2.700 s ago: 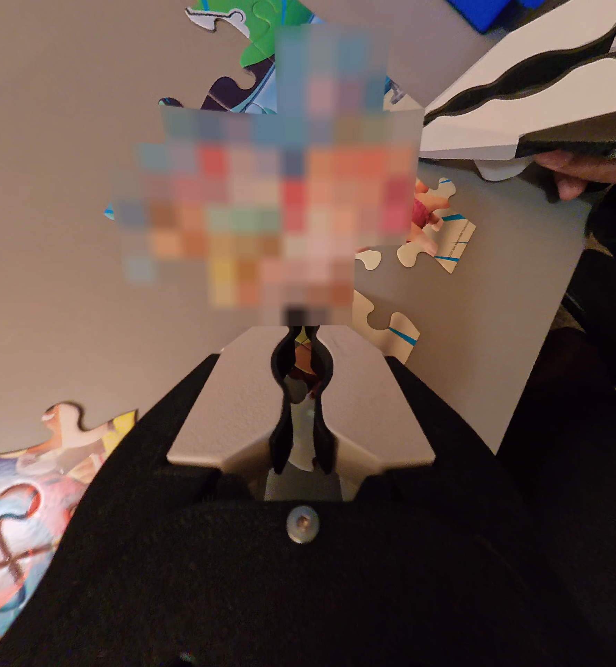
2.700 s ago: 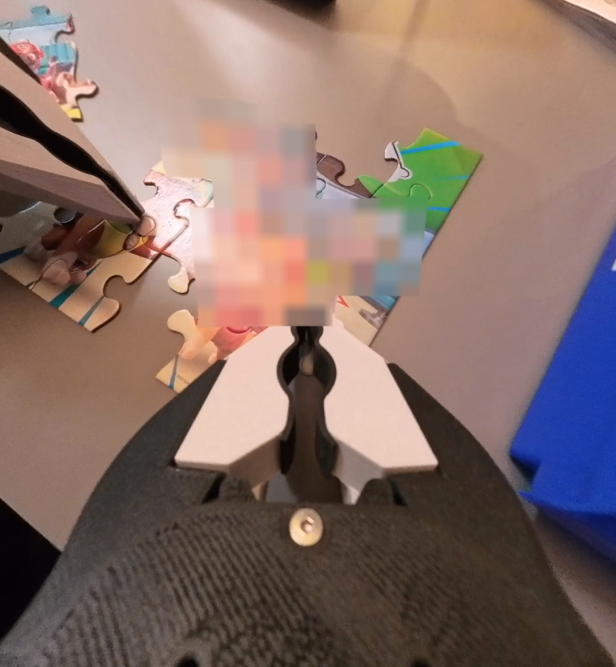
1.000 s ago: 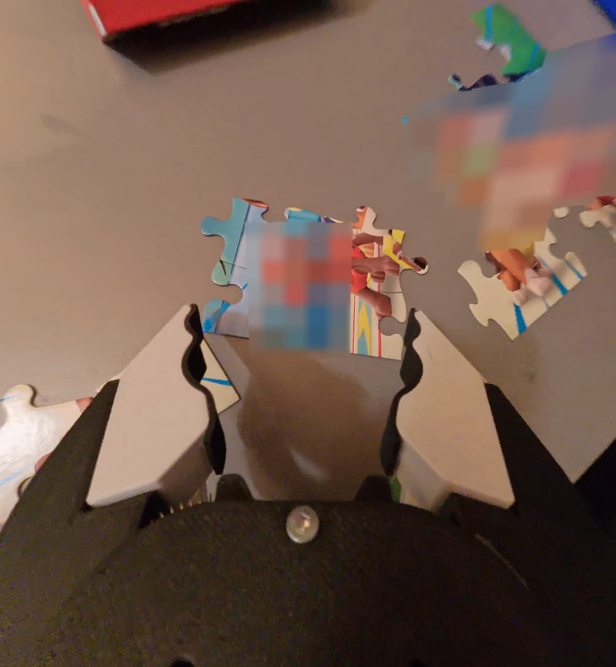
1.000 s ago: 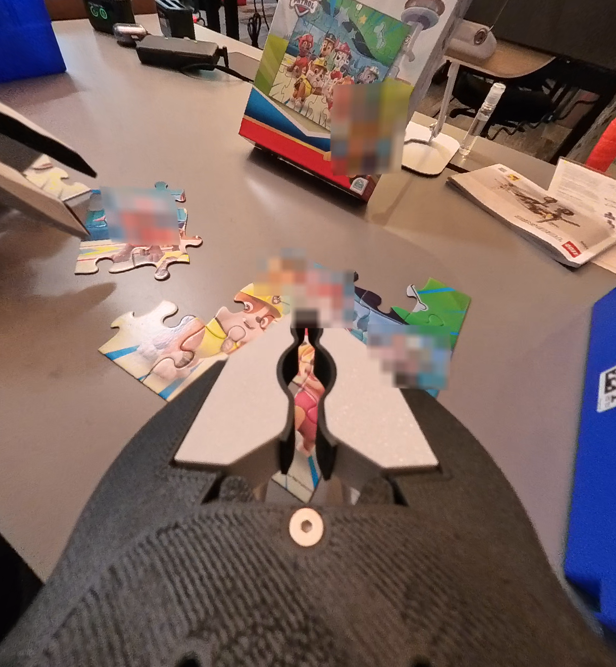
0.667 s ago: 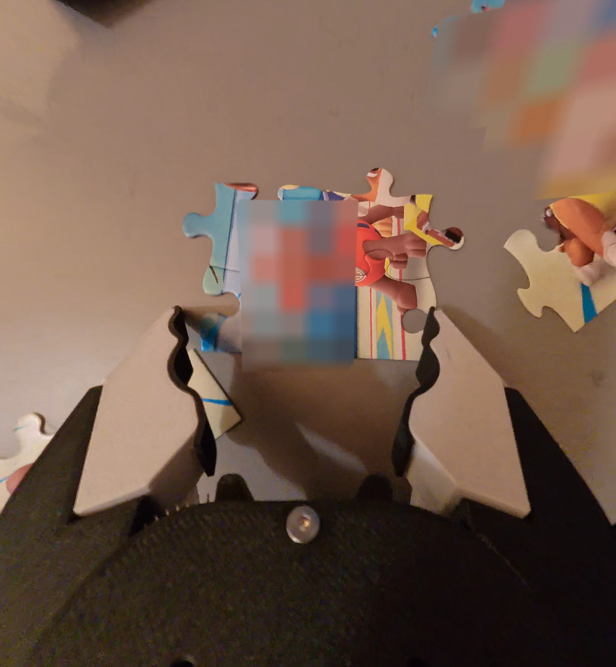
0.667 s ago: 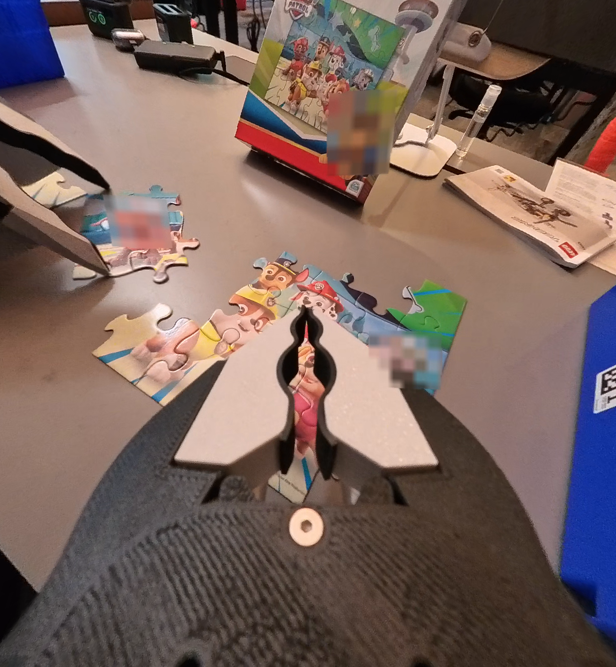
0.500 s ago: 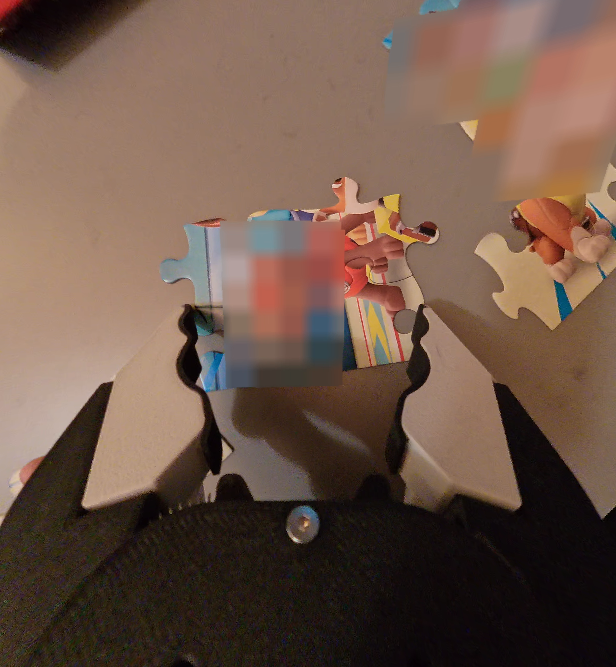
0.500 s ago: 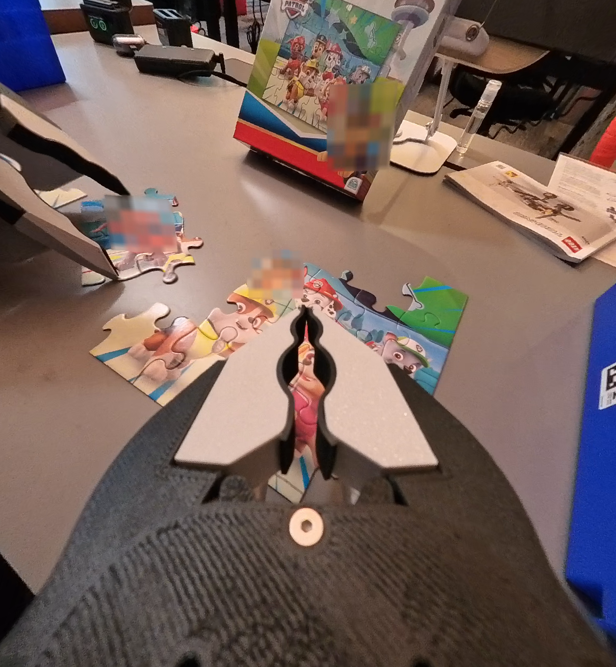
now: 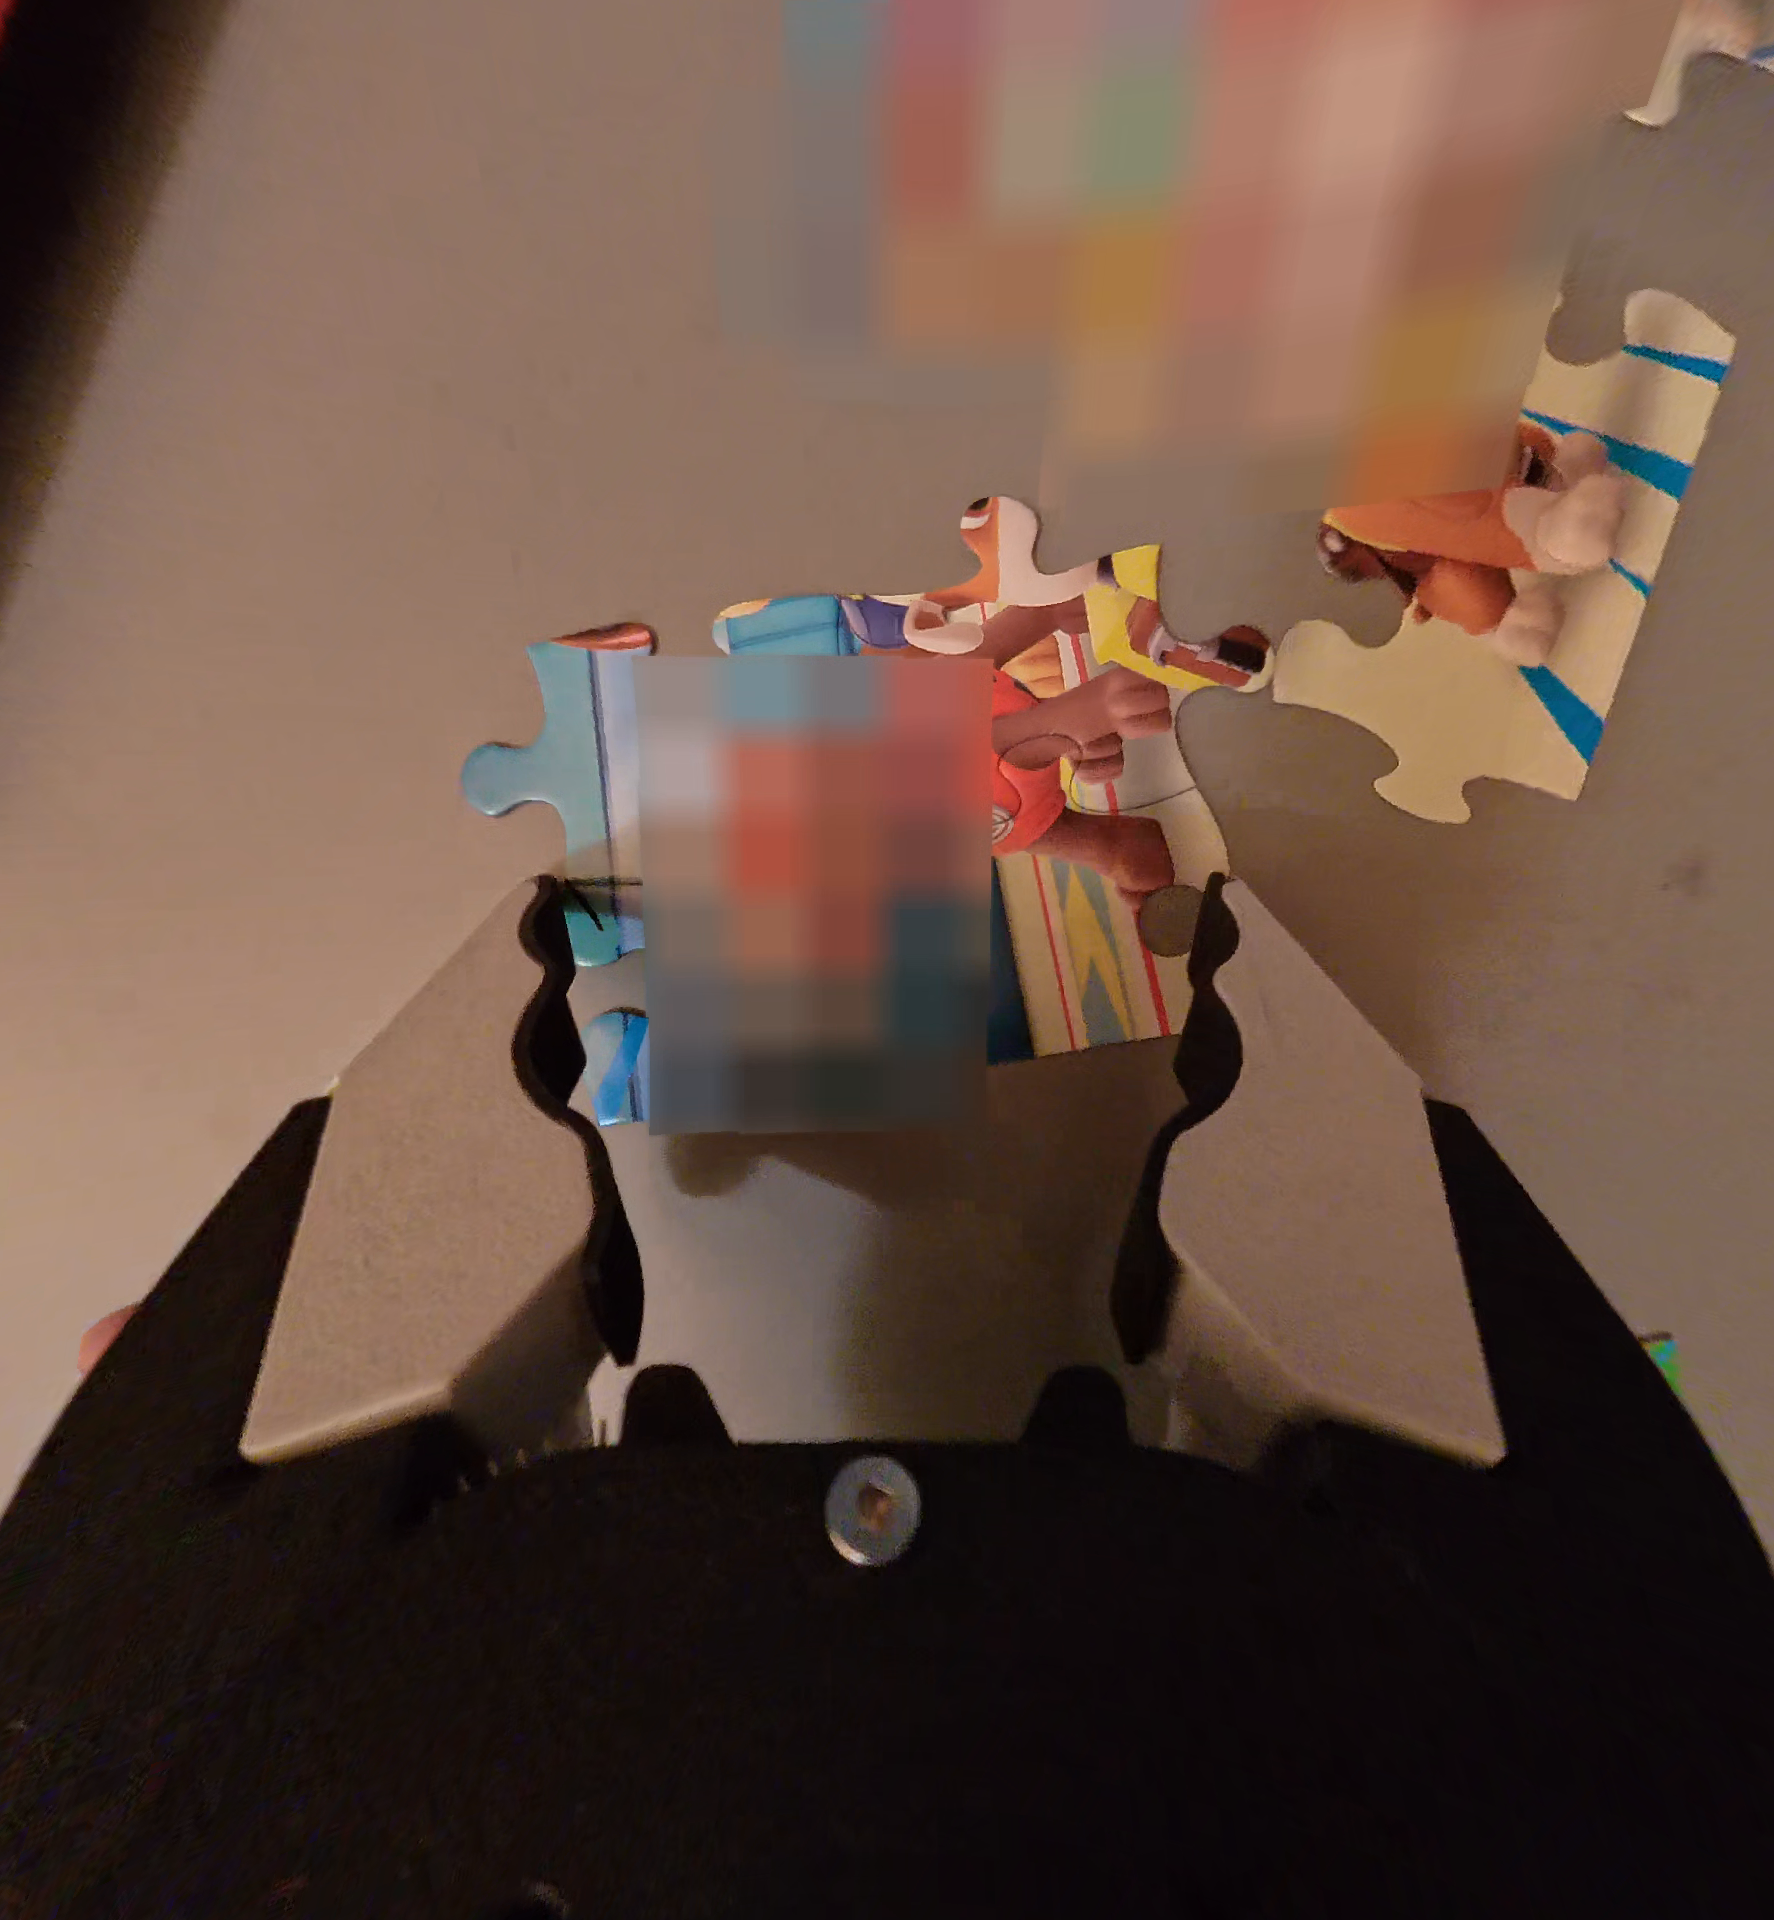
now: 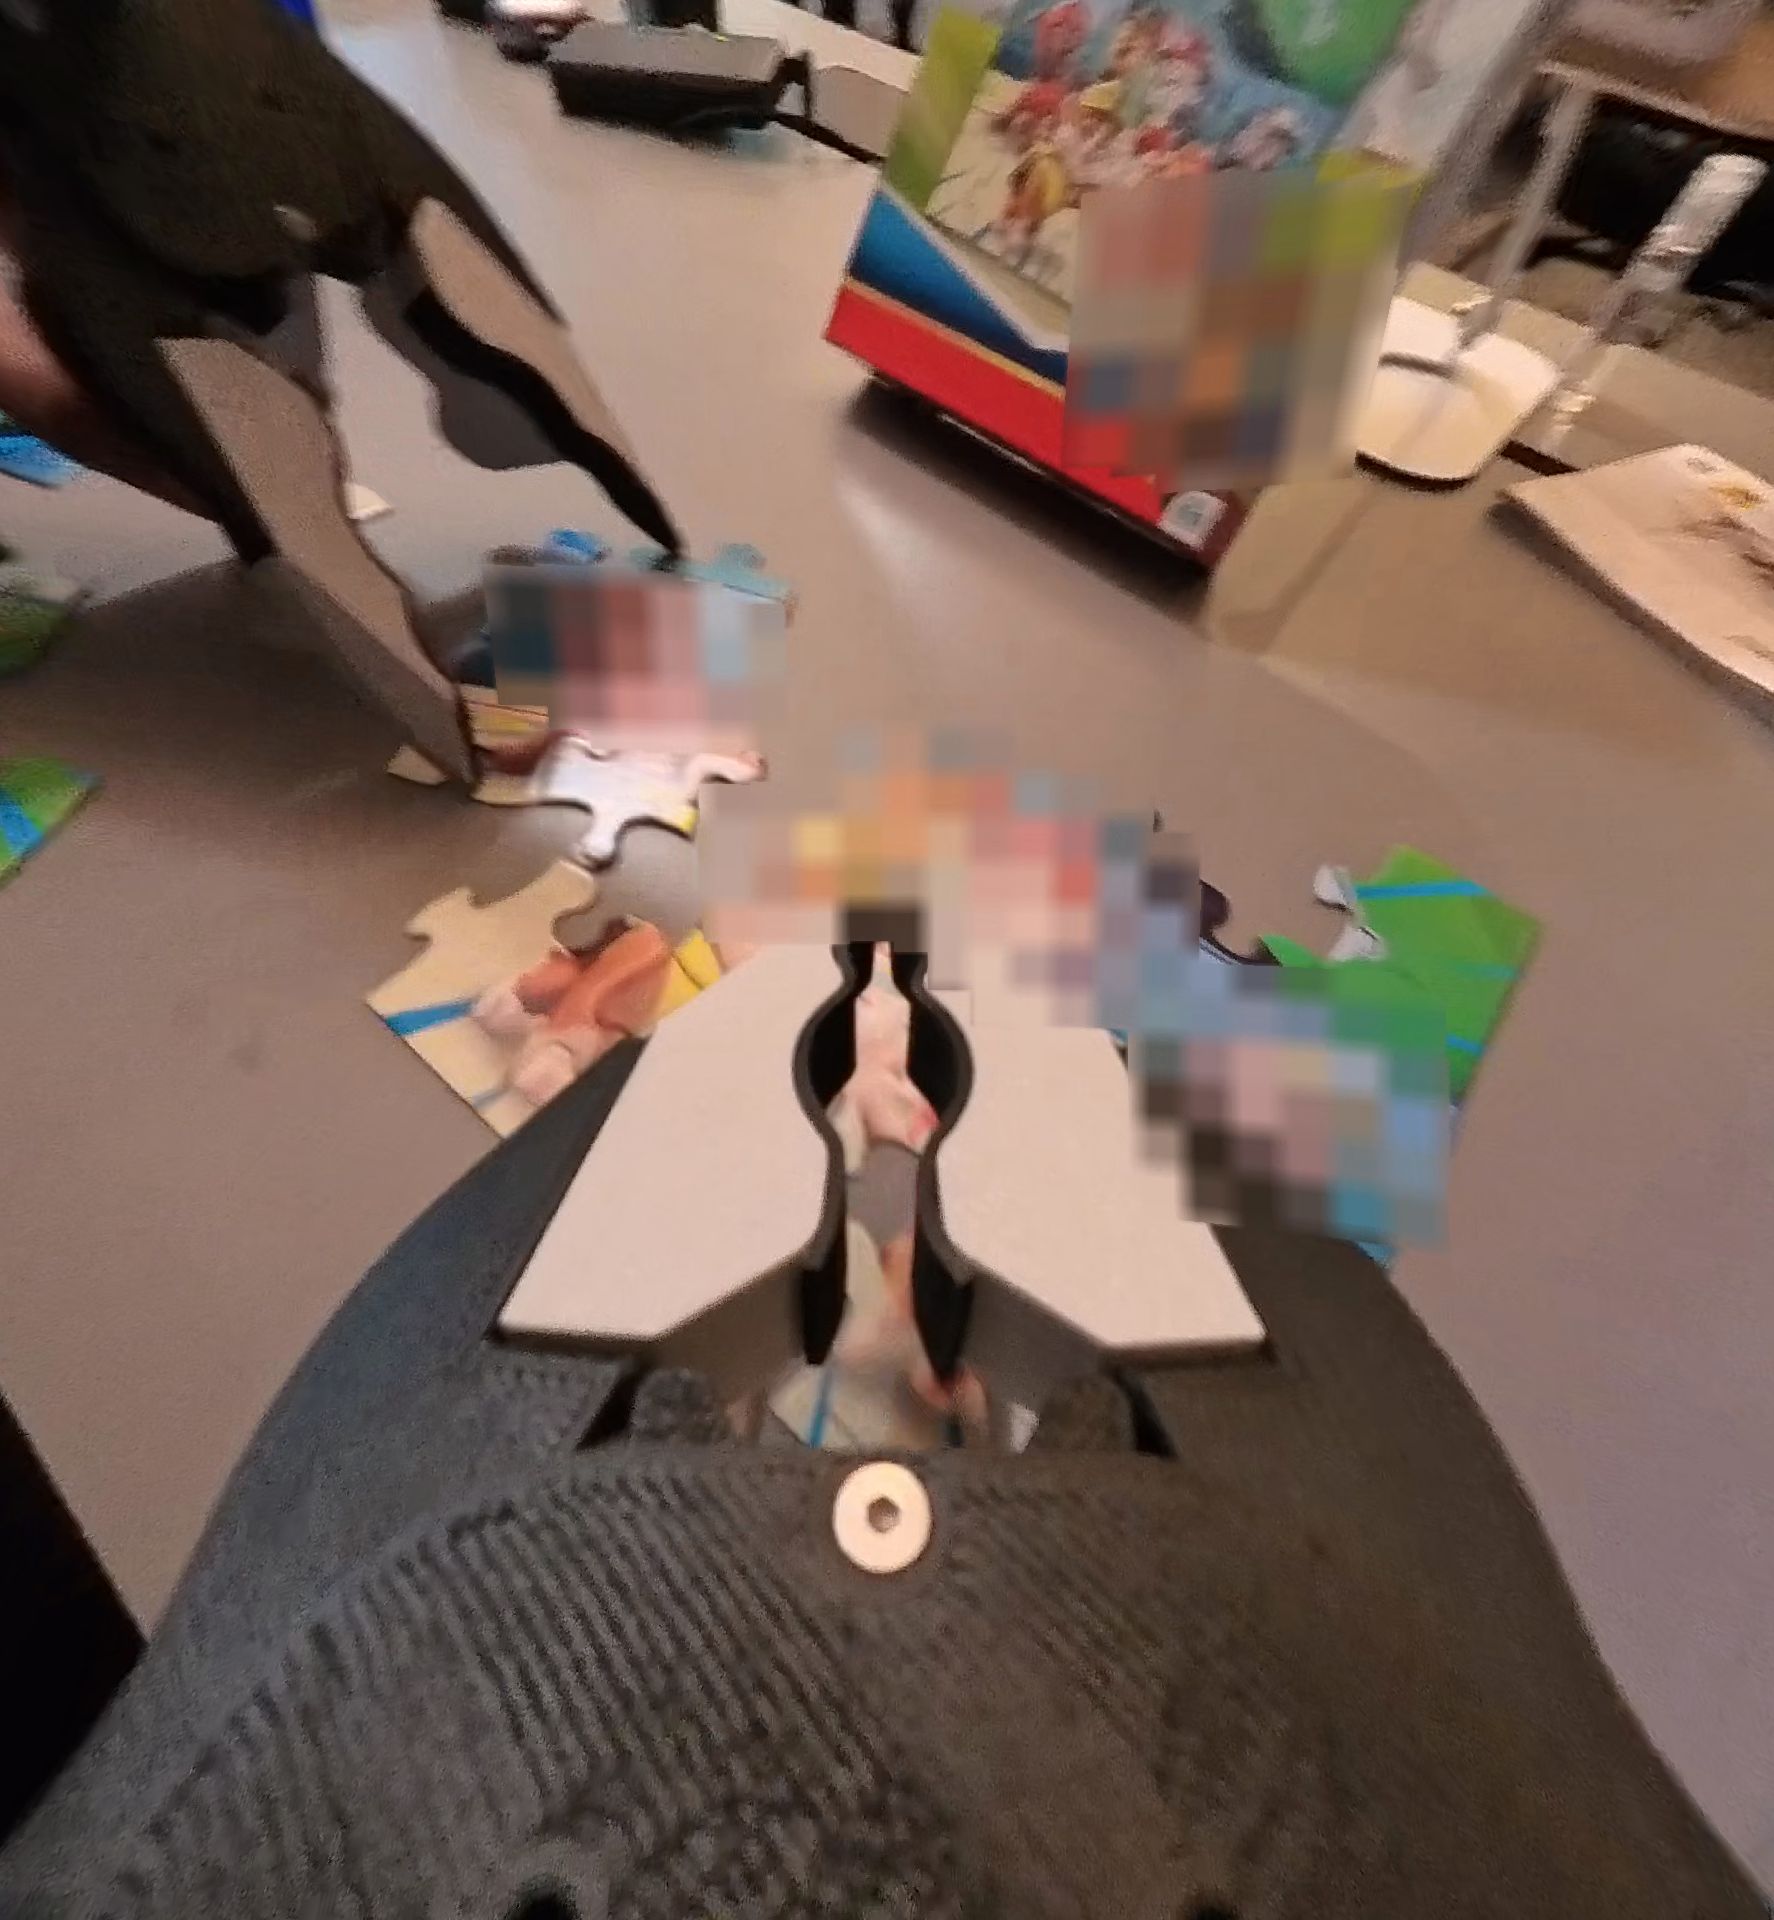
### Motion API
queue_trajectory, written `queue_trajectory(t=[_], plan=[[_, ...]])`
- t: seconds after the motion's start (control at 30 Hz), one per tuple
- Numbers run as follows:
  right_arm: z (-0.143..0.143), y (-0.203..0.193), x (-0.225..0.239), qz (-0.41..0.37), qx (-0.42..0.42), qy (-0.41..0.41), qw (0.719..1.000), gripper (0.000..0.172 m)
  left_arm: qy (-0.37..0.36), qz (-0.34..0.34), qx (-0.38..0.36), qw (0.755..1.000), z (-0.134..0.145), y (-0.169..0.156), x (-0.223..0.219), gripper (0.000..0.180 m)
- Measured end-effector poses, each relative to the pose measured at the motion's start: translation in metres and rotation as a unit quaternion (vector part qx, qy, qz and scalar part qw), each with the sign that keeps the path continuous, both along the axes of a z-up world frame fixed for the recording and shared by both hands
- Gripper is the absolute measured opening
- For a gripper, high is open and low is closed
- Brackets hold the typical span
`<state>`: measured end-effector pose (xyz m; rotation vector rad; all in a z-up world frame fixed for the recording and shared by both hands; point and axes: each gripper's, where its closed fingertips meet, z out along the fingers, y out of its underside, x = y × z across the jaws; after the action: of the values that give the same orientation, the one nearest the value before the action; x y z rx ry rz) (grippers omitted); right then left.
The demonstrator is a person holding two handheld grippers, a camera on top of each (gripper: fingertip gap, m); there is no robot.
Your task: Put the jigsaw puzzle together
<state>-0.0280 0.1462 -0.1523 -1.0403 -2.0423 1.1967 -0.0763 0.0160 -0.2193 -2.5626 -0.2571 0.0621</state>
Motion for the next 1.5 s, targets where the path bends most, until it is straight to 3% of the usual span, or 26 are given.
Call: queue_trajectory(t=[0.13,0.37,0.47,0.77,1.07,1.23,1.5], plan=[[-0.004,-0.037,-0.007,0.060,-0.035,-0.060,0.996,0.009,-0.001,-0.083,-0.001,0.997,0.000,0.012,-0.003,0.117],[-0.049,-0.043,-0.005,0.062,0.073,-0.141,0.985,0.014,0.001,-0.140,0.009,0.990,0.000,0.021,-0.008,0.116],[-0.051,-0.035,-0.005,0.047,0.090,-0.136,0.985,0.013,0.004,-0.148,0.015,0.989,0.000,0.021,-0.009,0.114],[-0.037,-0.024,-0.006,0.020,0.017,-0.136,0.990,0.011,0.005,-0.165,0.016,0.986,0.001,0.024,-0.013,0.110],[-0.047,-0.058,-0.002,0.078,0.047,-0.154,0.984,0.016,0.002,-0.187,0.012,0.982,0.001,0.032,-0.014,0.109],[-0.053,-0.061,-0.009,0.063,0.090,-0.141,0.984,0.030,0.000,-0.188,0.021,0.982,0.002,0.035,-0.013,0.109],[-0.055,-0.068,-0.009,0.069,0.059,-0.162,0.983,0.032,-0.002,-0.188,0.029,0.982,0.002,0.036,-0.013,0.109]])
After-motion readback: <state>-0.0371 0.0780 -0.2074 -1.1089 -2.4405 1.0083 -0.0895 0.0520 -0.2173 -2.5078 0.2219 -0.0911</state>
